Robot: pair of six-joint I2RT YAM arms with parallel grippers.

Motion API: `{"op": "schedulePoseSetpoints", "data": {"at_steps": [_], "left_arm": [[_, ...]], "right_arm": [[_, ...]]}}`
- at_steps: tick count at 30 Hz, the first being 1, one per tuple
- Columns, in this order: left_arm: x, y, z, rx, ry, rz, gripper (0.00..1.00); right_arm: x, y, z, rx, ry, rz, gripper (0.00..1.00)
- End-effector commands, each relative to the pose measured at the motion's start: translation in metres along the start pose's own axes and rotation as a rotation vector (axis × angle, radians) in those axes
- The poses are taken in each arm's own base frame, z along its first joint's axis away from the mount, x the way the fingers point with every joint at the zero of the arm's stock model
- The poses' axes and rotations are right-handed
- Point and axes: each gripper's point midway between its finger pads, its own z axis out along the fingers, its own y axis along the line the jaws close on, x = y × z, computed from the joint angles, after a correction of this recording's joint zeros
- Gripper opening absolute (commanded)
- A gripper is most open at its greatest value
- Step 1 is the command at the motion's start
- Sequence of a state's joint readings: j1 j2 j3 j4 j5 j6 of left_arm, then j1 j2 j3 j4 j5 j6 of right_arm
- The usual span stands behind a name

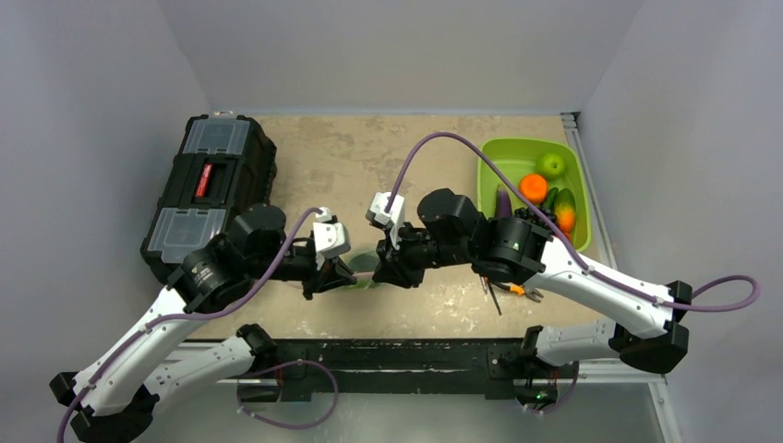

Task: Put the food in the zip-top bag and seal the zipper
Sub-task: Zip the zipper food storage bag at the center of the board.

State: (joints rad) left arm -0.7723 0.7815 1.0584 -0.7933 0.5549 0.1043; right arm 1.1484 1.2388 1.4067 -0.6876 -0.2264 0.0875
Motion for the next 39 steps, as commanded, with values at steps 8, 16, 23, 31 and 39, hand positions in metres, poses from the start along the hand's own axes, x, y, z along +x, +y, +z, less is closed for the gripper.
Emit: {"op": "schedulePoseSetpoints", "data": {"at_steps": [8, 16, 23, 31, 39], "left_arm": [[-0.027, -0.007, -0.007, 0.035, -0.081, 0.069, 0.00], [-0.029, -0.007, -0.005, 0.037, -0.096, 0.073, 0.00], [-0.033, -0.007, -0.005, 0.043, -0.110, 0.082, 0.00], [-0.036, -0.010, -0.009, 0.043, -0.124, 0.084, 0.00], [-0.038, -0.012, -0.011, 0.050, -0.139, 0.085, 0.00]], "right_arm": [[-0.026, 0.002, 0.009, -0.028, -0.075, -0.054, 0.00], [-0.032, 0.007, 0.016, -0.068, -0.098, -0.063, 0.00], [-0.035, 0.032, 0.022, -0.228, -0.143, -0.103, 0.01], [-0.035, 0.037, 0.033, -0.281, -0.159, -0.137, 0.03], [-0.040, 0.038, 0.049, -0.311, -0.209, -0.148, 0.12]]}}
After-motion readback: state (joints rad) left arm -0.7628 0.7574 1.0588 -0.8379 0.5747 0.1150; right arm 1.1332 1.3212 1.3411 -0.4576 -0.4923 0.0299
